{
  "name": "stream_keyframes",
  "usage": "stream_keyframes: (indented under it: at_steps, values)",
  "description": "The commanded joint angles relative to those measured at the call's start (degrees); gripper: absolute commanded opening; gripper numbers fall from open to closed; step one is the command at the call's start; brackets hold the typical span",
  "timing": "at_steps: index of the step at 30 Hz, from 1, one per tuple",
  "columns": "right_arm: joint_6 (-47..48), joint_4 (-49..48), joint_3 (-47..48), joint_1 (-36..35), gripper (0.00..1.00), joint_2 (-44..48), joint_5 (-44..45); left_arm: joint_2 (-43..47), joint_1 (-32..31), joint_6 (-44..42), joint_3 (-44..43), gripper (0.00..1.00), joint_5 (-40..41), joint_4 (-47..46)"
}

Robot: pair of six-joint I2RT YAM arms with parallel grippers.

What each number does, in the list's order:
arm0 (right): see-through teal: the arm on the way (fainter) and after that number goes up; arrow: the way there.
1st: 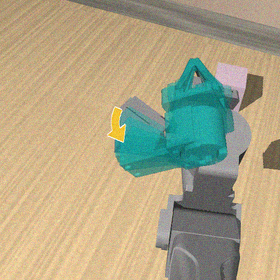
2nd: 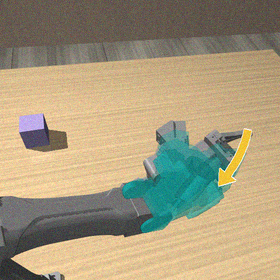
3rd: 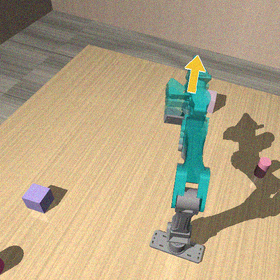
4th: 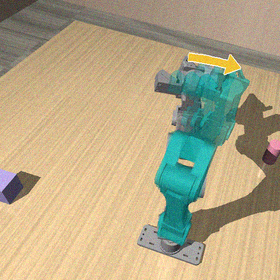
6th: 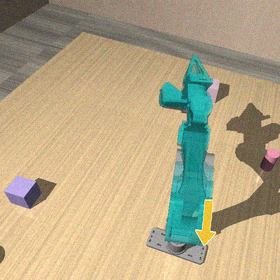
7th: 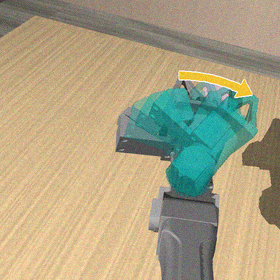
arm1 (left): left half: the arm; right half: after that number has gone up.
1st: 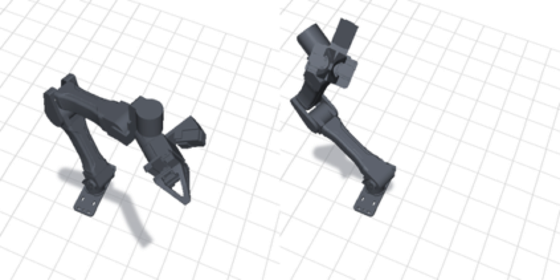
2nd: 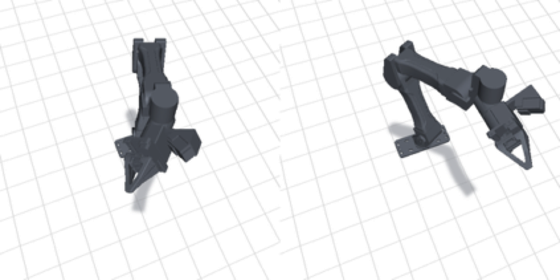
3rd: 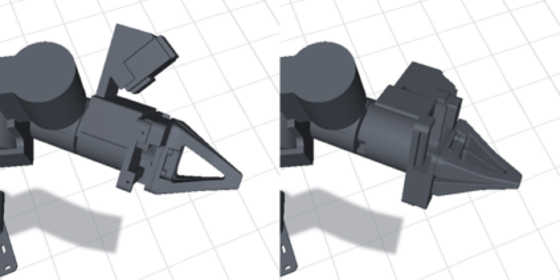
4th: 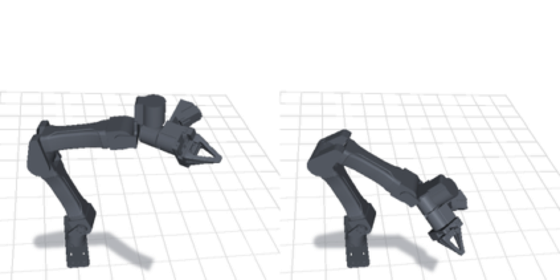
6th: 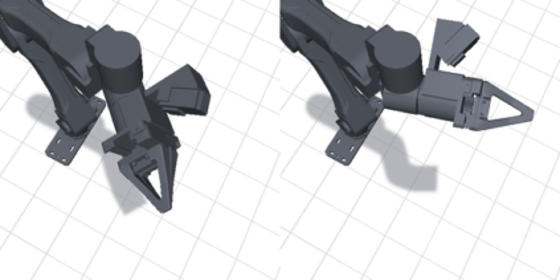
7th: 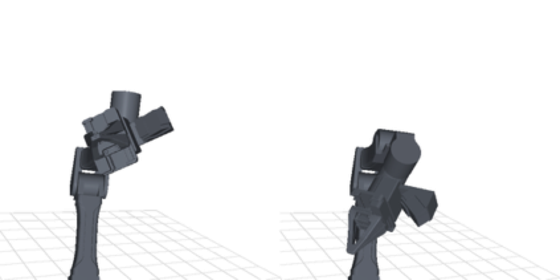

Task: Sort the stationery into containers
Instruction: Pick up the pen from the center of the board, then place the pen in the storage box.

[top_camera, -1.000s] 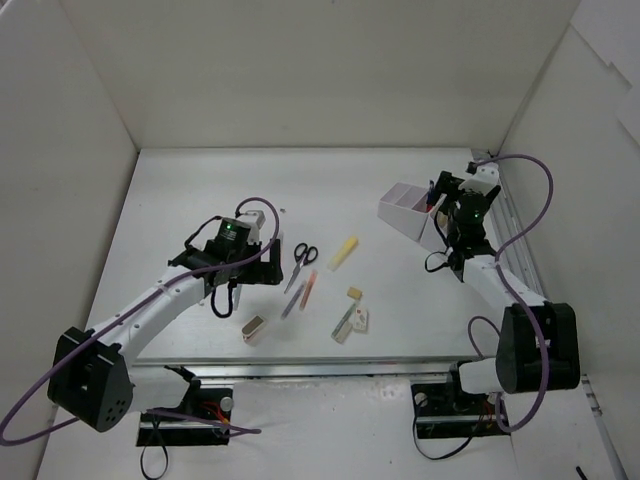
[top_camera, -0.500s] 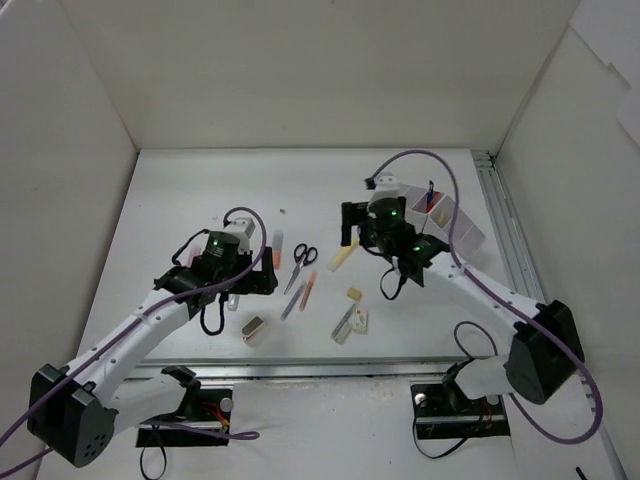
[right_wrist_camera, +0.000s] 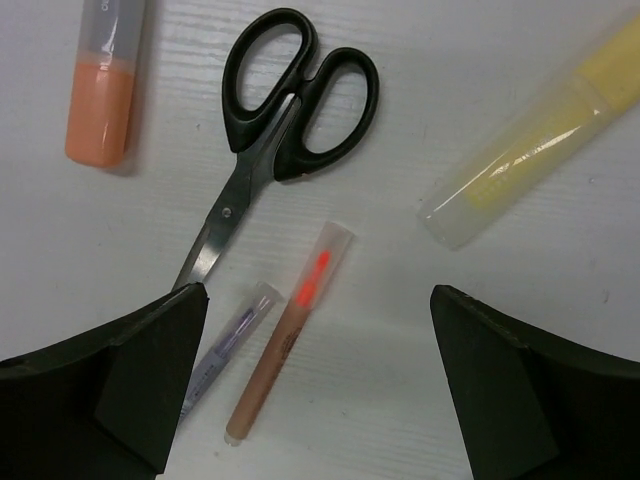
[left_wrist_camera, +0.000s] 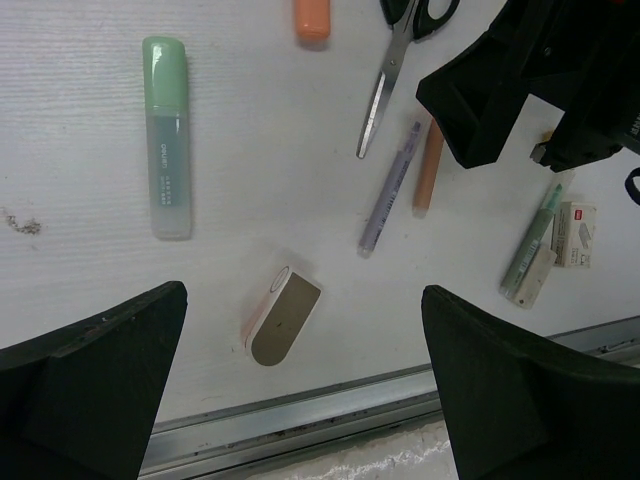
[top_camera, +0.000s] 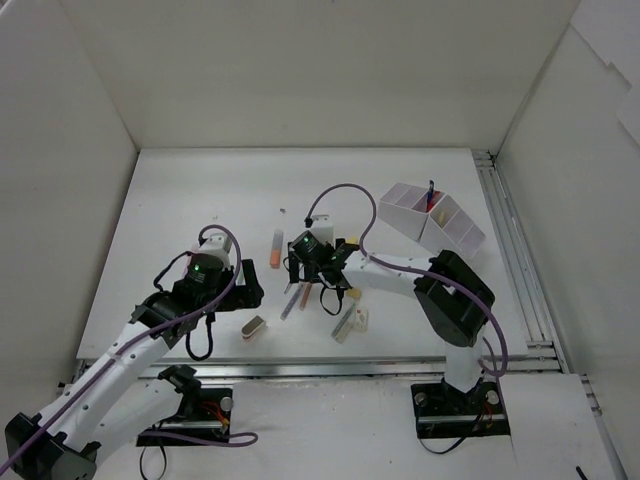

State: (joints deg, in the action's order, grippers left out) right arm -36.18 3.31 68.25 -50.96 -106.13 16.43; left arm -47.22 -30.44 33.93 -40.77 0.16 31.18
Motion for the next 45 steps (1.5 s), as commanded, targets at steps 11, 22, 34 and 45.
stream_keyframes:
  at_steps: [11, 22, 34, 45]
  values:
    - [-8.8, 3.7, 4.1, -0.4, 0.43, -6.2, 7.4, 0.6, -0.3, 2.0, -0.9, 1.00, 2.2, -0.3]
    - [-5.2, 3.8, 2.0, -0.6, 0.00, -0.8, 9.0, -1.4, -0.3, 0.1, -1.9, 0.99, 2.4, -1.4]
    - [15.6, -16.2, -6.6, 9.4, 0.00, 23.1, 12.1, -12.5, -0.9, -12.9, -5.2, 1.00, -8.6, -13.3]
    - [34.1, -33.4, -10.2, 34.4, 0.00, 28.4, 24.9, -26.0, -1.9, -16.6, -9.8, 1.00, -11.4, -16.1]
